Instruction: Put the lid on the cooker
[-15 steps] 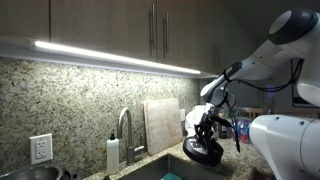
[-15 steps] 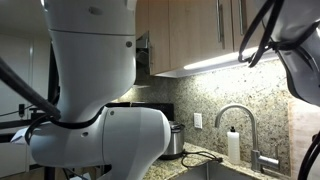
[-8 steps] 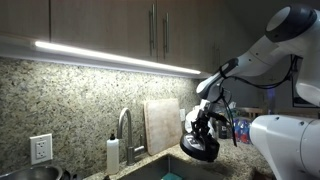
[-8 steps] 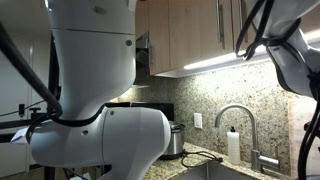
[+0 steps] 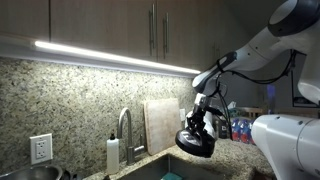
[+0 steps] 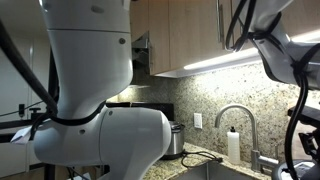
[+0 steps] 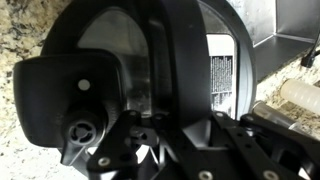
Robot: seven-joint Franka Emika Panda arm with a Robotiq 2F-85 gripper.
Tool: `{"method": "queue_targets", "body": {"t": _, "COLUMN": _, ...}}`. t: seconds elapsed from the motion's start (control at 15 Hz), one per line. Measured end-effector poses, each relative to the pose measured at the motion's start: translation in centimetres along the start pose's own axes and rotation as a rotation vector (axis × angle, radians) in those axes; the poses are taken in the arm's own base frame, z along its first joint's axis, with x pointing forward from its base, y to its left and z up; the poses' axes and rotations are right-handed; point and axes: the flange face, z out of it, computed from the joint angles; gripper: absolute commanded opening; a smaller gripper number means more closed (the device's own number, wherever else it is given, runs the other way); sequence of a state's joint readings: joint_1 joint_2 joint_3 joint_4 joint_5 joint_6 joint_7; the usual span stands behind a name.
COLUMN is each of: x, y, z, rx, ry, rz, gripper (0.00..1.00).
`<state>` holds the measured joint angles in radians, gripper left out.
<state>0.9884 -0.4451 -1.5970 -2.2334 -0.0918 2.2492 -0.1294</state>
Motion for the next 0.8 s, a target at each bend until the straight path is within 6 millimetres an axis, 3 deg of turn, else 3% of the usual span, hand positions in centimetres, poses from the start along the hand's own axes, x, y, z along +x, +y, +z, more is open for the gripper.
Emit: {"method": "queue_targets", "body": {"t": 0.8, "x": -5.0, "y": -7.6, "z": 0.4, "rx": -0.173, "ry": -0.169, "rz": -0.126, "gripper": 0.06}}
